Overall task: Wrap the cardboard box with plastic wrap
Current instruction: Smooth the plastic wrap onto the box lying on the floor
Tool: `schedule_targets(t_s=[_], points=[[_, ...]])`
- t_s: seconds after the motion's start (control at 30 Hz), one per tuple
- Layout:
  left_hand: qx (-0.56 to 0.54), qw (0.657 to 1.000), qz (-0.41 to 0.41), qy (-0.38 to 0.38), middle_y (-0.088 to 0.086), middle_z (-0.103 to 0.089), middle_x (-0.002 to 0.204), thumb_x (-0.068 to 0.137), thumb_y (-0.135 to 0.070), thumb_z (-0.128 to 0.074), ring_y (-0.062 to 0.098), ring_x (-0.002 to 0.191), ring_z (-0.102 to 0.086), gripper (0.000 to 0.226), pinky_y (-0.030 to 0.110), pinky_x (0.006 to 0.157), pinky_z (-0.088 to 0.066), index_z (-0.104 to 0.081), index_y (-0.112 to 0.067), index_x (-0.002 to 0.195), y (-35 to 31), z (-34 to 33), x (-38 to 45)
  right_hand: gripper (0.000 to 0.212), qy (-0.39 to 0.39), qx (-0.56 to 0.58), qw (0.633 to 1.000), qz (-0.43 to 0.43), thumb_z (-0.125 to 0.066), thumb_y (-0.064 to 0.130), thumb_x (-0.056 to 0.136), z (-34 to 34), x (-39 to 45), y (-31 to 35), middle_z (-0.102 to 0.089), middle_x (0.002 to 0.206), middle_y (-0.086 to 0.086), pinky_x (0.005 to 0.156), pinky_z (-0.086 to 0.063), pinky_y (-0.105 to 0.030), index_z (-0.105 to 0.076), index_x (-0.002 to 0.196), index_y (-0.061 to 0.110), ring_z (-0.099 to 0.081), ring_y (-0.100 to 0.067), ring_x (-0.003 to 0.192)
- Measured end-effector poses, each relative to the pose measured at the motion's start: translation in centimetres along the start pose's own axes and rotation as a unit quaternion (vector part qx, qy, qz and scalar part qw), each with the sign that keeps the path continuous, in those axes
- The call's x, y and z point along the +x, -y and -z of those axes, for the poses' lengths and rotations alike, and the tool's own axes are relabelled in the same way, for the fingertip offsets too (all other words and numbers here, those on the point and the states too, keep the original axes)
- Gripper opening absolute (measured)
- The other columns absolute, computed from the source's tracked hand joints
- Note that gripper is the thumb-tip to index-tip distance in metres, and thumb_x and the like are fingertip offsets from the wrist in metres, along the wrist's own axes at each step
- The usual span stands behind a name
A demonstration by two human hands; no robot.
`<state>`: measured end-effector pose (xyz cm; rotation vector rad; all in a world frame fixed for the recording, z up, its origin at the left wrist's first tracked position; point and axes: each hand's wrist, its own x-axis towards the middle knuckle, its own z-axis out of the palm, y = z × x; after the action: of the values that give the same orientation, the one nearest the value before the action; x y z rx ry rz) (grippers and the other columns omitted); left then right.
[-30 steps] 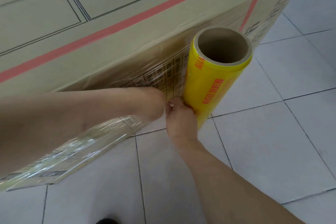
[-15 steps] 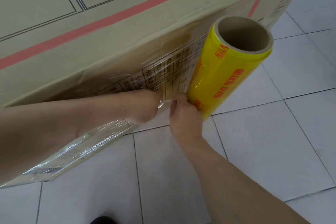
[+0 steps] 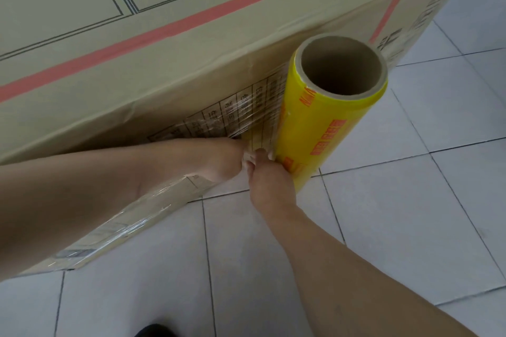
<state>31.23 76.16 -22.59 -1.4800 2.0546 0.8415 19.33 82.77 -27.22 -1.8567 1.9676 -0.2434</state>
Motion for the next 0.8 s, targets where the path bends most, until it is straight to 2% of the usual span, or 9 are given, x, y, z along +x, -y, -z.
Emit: schedule_targets(t_s=[0.13, 0.23, 0.3, 0.4, 0.5, 0.6, 0.67, 0.73, 0.8], points=[[-0.052, 0.999, 0.013, -0.01, 0.006, -0.059, 0.141, 0.101, -0.003, -0.042, 0.026, 0.12, -0.063, 0.05, 0.043, 0.103, -0.053, -0.044, -0.017, 0.149, 0.4, 0.5, -0.3, 0.022, -0.061, 0.023, 0.997, -0.041, -0.041, 0.023, 0.106, -0.9, 0.3, 0.5, -0.072, 0.096, -0.013, 0.057, -0.039, -0.029, -0.054, 0.115, 0.008, -0.071, -0.03, 0.088], [-0.06, 0.998, 0.015, -0.018, 0.01, -0.064, 0.129, 0.1, -0.006, -0.044, 0.03, 0.113, -0.066, 0.043, 0.05, 0.098, -0.055, -0.048, -0.015, 0.142, 0.5, 0.5, -0.3, 0.016, -0.111, 0.093, 0.988, -0.06, -0.048, 0.016, 0.102, -1.8, -0.1, 0.3, -0.071, 0.083, -0.016, 0.053, -0.039, -0.029, -0.059, 0.106, 0.005, -0.071, -0.033, 0.076], [-0.047, 0.999, 0.018, -0.021, 0.013, -0.065, 0.128, 0.101, -0.01, -0.048, 0.033, 0.116, -0.065, 0.047, 0.051, 0.099, -0.054, -0.046, -0.014, 0.147, 0.4, 0.3, -0.3, 0.024, -0.109, 0.101, 0.988, -0.048, -0.046, 0.019, 0.103, -2.0, -0.4, -0.1, -0.072, 0.084, -0.015, 0.055, -0.044, -0.031, -0.057, 0.121, 0.008, -0.07, -0.033, 0.079], [-0.032, 0.999, 0.003, -0.004, 0.013, -0.064, 0.13, 0.102, -0.016, -0.05, 0.033, 0.117, -0.064, 0.053, 0.051, 0.102, -0.053, -0.038, -0.015, 0.153, -0.1, 0.4, -0.7, 0.047, -0.054, 0.089, 0.995, 0.0, -0.039, 0.031, 0.106, -1.6, -0.3, -0.5, -0.071, 0.093, -0.011, 0.065, -0.046, -0.034, -0.033, 0.151, 0.021, -0.067, -0.028, 0.086], [-0.02, 1.0, -0.015, 0.003, 0.006, -0.061, 0.137, 0.105, -0.026, -0.054, 0.027, 0.12, -0.063, 0.051, 0.044, 0.105, -0.051, -0.038, -0.018, 0.153, -0.5, 0.8, -1.4, 0.051, -0.004, 0.065, 0.998, 0.026, -0.038, 0.033, 0.106, -1.7, 0.0, -0.7, -0.07, 0.095, -0.011, 0.063, -0.039, -0.031, -0.025, 0.154, 0.024, -0.066, -0.027, 0.089], [-0.011, 1.0, -0.007, 0.01, 0.007, -0.064, 0.134, 0.105, -0.033, -0.054, 0.027, 0.116, -0.065, 0.039, 0.048, 0.102, -0.052, -0.045, -0.017, 0.139, -0.4, 0.8, -1.6, 0.04, -0.009, 0.064, 0.998, 0.006, -0.036, 0.038, 0.106, -2.3, 0.1, -1.4, -0.071, 0.098, -0.012, 0.066, -0.045, -0.033, -0.045, 0.139, 0.016, -0.066, -0.029, 0.093], [0.016, 1.0, -0.004, 0.014, 0.01, -0.065, 0.132, 0.105, -0.032, -0.053, 0.029, 0.116, -0.065, 0.048, 0.049, 0.102, -0.053, -0.038, -0.014, 0.148, -0.2, 0.5, -1.6, 0.035, -0.041, 0.067, 0.997, -0.005, -0.036, 0.037, 0.106, -2.7, 0.1, -1.8, -0.071, 0.093, -0.013, 0.063, -0.051, -0.036, -0.054, 0.122, 0.011, -0.068, -0.03, 0.087], [0.035, 0.999, 0.01, 0.02, 0.013, -0.064, 0.136, 0.107, -0.031, -0.051, 0.03, 0.119, -0.064, 0.066, 0.047, 0.104, -0.052, -0.018, -0.016, 0.162, -0.3, 0.2, -1.7, 0.029, -0.069, 0.093, 0.993, -0.025, -0.041, 0.03, 0.106, -3.1, 0.0, -1.9, -0.071, 0.088, -0.015, 0.056, -0.045, -0.034, -0.058, 0.109, 0.007, -0.068, -0.033, 0.081], [0.014, 1.0, 0.019, 0.012, 0.014, -0.061, 0.14, 0.106, -0.028, -0.052, 0.027, 0.118, -0.062, 0.066, 0.042, 0.104, -0.051, -0.02, -0.015, 0.162, -0.2, 0.2, -1.4, 0.025, -0.09, 0.131, 0.986, -0.059, -0.043, 0.024, 0.106, -3.4, -0.1, -1.7, -0.07, 0.086, -0.018, 0.055, -0.043, -0.034, -0.06, 0.105, 0.006, -0.068, -0.036, 0.08]])
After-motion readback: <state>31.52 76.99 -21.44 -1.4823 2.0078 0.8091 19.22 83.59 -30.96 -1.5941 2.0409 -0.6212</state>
